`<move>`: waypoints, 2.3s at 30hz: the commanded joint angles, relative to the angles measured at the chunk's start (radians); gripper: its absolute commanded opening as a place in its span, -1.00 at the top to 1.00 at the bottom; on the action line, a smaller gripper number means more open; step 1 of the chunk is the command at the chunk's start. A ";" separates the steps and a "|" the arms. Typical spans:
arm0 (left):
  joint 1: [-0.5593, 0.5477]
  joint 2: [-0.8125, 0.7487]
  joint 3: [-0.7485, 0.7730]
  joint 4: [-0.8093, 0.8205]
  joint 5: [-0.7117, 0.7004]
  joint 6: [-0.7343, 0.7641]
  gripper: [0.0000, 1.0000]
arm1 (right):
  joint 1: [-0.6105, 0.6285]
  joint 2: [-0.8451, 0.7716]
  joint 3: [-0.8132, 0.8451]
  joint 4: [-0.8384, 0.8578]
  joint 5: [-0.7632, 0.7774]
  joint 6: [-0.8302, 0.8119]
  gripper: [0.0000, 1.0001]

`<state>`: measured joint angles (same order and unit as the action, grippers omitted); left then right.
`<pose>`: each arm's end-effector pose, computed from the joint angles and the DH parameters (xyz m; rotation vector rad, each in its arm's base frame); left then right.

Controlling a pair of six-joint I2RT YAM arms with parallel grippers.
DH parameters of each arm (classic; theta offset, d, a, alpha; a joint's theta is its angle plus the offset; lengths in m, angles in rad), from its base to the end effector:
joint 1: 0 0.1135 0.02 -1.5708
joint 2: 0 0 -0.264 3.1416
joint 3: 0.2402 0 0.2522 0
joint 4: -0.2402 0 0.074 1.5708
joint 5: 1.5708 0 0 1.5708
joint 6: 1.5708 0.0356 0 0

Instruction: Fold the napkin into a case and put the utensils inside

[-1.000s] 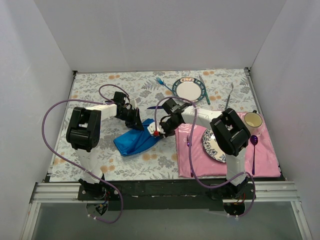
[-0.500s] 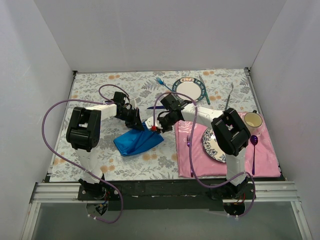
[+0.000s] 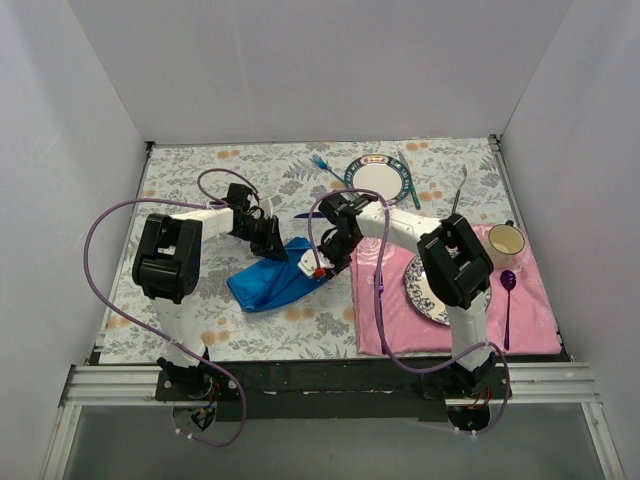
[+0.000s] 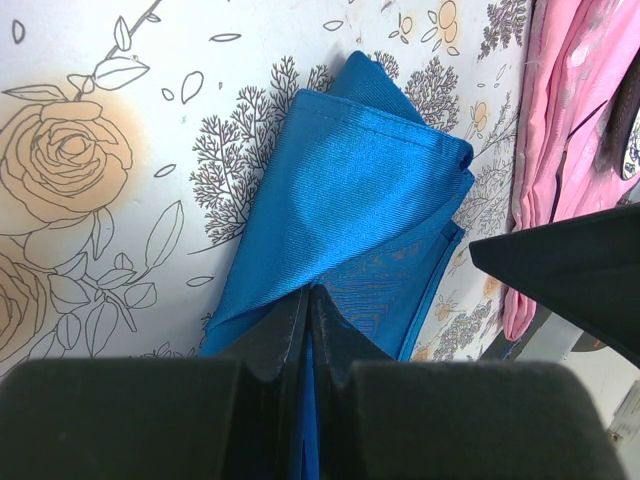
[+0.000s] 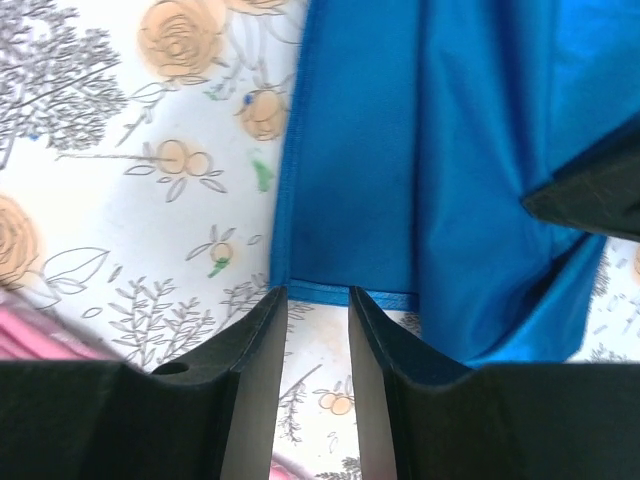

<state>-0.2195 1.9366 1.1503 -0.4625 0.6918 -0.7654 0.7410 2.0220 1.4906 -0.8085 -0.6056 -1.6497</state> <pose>0.3484 -0.1010 0.1328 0.6121 -2.8102 1.1323 0.2817 0.2852 0.1781 -2.4631 0.8692 0.5999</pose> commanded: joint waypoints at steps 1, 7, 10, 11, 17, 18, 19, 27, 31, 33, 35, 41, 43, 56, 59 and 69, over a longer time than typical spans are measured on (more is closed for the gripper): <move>-0.004 0.018 -0.014 0.010 -0.077 0.038 1.00 | 0.009 0.032 0.045 -0.126 0.012 -0.113 0.20; -0.003 0.019 -0.015 0.013 -0.074 0.037 1.00 | 0.021 0.060 0.063 -0.156 0.030 -0.136 0.05; -0.003 0.021 -0.015 0.013 -0.072 0.037 1.00 | 0.026 0.079 0.063 -0.144 0.040 -0.131 0.10; -0.003 0.021 -0.015 0.015 -0.075 0.037 1.00 | 0.029 0.084 0.063 -0.141 0.049 -0.128 0.13; -0.003 0.021 -0.014 0.012 -0.074 0.043 1.00 | 0.040 0.133 0.094 -0.139 0.095 -0.096 0.49; -0.001 0.021 -0.012 0.010 -0.075 0.044 1.00 | 0.040 0.139 0.102 -0.143 0.099 -0.088 0.58; 0.000 0.021 -0.012 0.010 -0.074 0.046 1.00 | 0.041 0.152 0.118 -0.146 0.102 -0.075 0.62; 0.003 0.024 -0.009 0.008 -0.069 0.049 1.00 | 0.044 0.172 0.177 -0.150 0.107 -0.027 0.97; 0.005 0.027 -0.008 0.012 -0.069 0.049 1.00 | 0.046 0.143 0.209 -0.156 0.067 0.005 0.97; 0.005 0.028 -0.004 0.013 -0.066 0.049 1.00 | 0.046 0.130 0.226 -0.146 0.043 0.027 0.97; 0.005 0.032 -0.003 0.013 -0.064 0.051 1.00 | 0.046 0.116 0.230 -0.123 0.020 0.050 0.97; 0.006 0.027 -0.008 0.013 -0.064 0.052 1.00 | 0.044 0.101 0.252 0.000 -0.032 0.162 0.97; 0.006 0.027 -0.011 0.015 -0.064 0.052 1.00 | 0.044 0.104 0.263 0.012 -0.034 0.169 0.97; 0.009 0.038 -0.006 0.016 -0.061 0.060 1.00 | 0.024 0.071 0.187 -0.224 0.044 -0.151 0.25; 0.009 0.039 -0.004 0.022 -0.058 0.052 1.00 | 0.024 0.055 0.204 -0.268 0.066 -0.202 -0.19; 0.009 0.032 -0.006 0.018 -0.063 0.055 1.00 | 0.035 0.170 0.287 -0.428 0.110 -0.278 0.14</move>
<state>-0.2111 1.9430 1.1511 -0.4618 0.7143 -0.7471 0.7727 2.1700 1.7817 -1.1675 -0.5243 -1.8679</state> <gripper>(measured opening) 0.012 0.454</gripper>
